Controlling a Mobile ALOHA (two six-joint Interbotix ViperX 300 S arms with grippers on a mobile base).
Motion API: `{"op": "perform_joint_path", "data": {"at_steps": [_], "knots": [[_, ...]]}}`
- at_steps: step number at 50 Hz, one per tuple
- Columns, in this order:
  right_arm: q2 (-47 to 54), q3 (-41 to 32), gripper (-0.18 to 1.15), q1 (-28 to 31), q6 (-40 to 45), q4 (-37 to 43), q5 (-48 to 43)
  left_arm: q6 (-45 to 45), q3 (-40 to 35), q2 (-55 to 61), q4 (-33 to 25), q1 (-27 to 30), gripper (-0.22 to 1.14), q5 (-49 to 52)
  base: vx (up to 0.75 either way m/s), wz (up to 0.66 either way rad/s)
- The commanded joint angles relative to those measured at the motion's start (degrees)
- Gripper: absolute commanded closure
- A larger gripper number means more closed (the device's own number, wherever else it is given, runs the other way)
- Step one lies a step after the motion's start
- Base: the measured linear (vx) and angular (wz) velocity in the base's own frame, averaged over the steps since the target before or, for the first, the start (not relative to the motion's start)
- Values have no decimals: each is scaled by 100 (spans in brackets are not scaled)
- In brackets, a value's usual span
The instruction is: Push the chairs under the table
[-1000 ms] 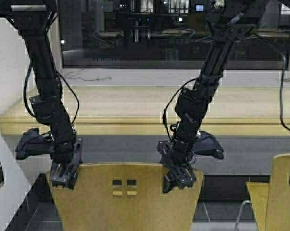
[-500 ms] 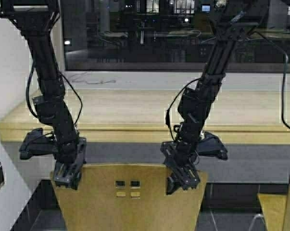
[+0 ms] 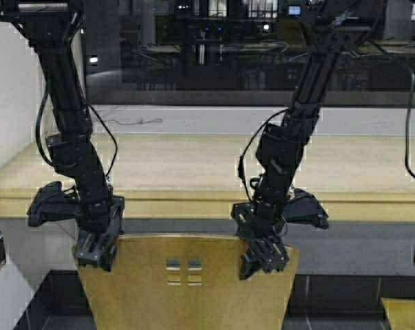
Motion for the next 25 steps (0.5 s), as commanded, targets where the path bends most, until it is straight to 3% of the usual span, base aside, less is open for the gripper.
{"op": "perform_joint_path", "data": {"at_steps": [1,25], "knots": [[-202,-53,46,-9,-387,-70,-123,18,44,-378,44,-9,50,-105,27,6],[-299,62,46,9,-466,-79,-149,9,26,-360,26,-35,50,-105,24,-2]]}}
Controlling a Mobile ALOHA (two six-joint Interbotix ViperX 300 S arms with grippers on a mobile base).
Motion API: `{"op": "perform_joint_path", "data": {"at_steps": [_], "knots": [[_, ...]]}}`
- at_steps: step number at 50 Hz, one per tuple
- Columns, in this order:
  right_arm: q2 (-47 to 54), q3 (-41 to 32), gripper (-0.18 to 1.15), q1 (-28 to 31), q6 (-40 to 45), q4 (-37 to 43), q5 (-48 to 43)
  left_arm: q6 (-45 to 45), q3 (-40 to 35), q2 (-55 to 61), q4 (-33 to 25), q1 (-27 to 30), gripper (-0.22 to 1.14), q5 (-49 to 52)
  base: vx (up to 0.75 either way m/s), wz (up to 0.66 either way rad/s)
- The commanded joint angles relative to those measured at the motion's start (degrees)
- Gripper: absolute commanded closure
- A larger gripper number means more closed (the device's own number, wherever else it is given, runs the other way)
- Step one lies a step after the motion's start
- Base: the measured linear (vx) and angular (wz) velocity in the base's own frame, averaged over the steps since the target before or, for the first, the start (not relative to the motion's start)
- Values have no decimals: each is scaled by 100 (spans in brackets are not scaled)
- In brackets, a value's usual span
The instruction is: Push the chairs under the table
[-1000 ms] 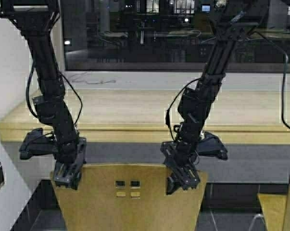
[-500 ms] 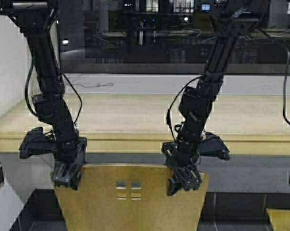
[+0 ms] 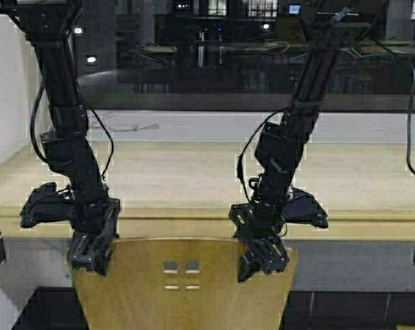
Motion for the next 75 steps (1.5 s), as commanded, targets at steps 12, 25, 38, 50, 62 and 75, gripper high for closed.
{"op": "perform_joint_path", "data": {"at_steps": [12,25,38,50,62,75], "knots": [[-237,-53,46,-44,-352,-79,-132,18,-167,-334,88,-9,50,-114,22,-3],[-105,-132,45,-79,-352,-167,-114,26,-237,-246,79,-18,50,-114,20,1],[-114,-123,46,-70,-360,-325,-105,35,-229,-220,88,18,50,-97,16,0],[-141,-70,45,-62,-360,-439,-62,35,-149,-272,88,18,49,-88,13,1],[-193,-44,43,-62,-352,-554,-62,88,-62,-290,255,-9,40,-70,7,1],[-483,-35,10,-88,-352,-563,202,79,123,-554,246,-18,18,255,0,0]]}}
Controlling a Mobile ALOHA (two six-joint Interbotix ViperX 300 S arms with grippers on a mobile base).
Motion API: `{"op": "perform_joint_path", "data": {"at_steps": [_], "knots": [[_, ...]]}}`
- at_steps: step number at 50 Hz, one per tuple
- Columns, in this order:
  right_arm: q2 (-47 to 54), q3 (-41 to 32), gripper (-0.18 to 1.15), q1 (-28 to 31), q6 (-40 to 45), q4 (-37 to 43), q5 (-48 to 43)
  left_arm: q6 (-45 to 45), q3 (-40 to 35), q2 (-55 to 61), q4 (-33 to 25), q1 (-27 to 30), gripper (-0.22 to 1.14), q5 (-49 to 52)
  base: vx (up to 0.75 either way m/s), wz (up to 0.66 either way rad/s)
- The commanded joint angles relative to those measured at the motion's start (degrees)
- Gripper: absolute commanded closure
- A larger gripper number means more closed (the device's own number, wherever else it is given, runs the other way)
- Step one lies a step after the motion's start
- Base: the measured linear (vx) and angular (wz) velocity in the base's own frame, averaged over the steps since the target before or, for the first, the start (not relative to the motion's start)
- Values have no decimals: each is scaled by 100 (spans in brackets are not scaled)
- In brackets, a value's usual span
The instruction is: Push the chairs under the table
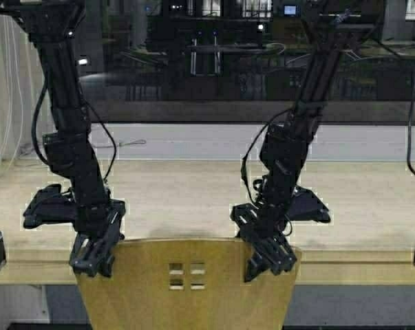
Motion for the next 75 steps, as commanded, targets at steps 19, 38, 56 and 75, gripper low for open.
{"op": "perform_joint_path", "data": {"at_steps": [19,38,56,75], "knots": [[-1063,149,-3,-360,-26,-35,712,62,79,-1002,18,0,12,747,0,0],[-2373,905,-3,-431,0,-79,1292,431,747,-2435,-79,114,12,1230,0,0],[-3032,1063,-3,-369,-79,-914,1397,1397,1222,-3419,466,114,12,1362,0,-1],[-4737,1934,-3,-352,-378,-4852,1591,4597,1907,-5458,1644,114,13,2373,-1,0]]}}
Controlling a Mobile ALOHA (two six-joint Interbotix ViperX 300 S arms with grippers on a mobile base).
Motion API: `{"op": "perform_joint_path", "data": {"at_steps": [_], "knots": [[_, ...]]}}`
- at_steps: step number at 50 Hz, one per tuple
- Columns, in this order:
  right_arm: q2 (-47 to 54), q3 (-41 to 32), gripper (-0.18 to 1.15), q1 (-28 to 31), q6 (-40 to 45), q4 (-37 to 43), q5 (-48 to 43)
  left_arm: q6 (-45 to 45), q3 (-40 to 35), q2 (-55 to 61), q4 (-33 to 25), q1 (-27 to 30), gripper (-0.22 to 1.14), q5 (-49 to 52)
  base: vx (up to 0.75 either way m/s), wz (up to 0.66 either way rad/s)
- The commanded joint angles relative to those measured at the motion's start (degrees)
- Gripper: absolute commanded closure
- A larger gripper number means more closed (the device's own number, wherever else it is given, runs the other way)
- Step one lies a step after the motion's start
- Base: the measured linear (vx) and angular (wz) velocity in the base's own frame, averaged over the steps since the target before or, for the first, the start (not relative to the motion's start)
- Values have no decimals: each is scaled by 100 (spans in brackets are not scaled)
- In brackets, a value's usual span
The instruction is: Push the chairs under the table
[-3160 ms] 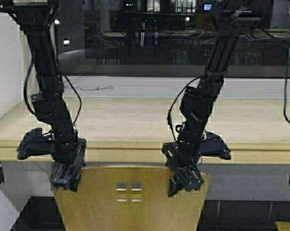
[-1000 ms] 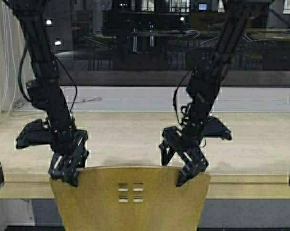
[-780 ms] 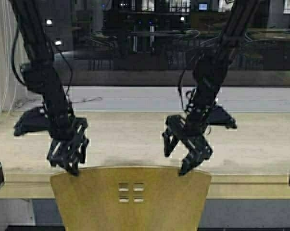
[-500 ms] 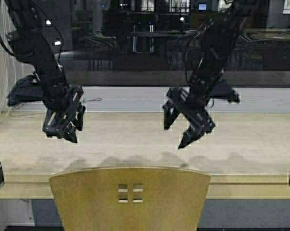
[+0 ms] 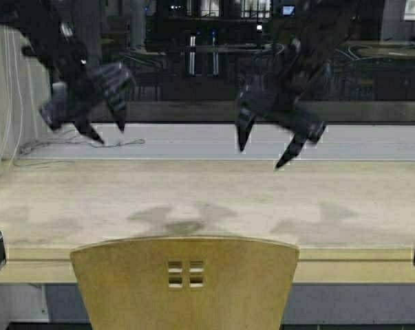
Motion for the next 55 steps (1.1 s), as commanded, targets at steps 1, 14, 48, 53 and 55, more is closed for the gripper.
{"op": "perform_joint_path", "data": {"at_steps": [1,14,48,53,55], "knots": [[-949,308,-3,35,-211,-1002,105,809,193,-826,176,0,13,527,-2,-1],[-2347,914,-3,35,-1107,-1529,501,2013,791,-2197,308,-9,13,1512,-3,0],[-3604,1327,-3,-9,-1591,-1529,290,2013,1485,-3823,352,-9,13,1925,-10,19],[-3832,1485,-3,0,-1556,-1424,308,2004,1582,-3973,334,-9,13,2021,-18,21],[-3894,1529,-3,0,-1556,-1424,308,2004,1608,-3990,325,-9,13,2021,-21,19]]}}
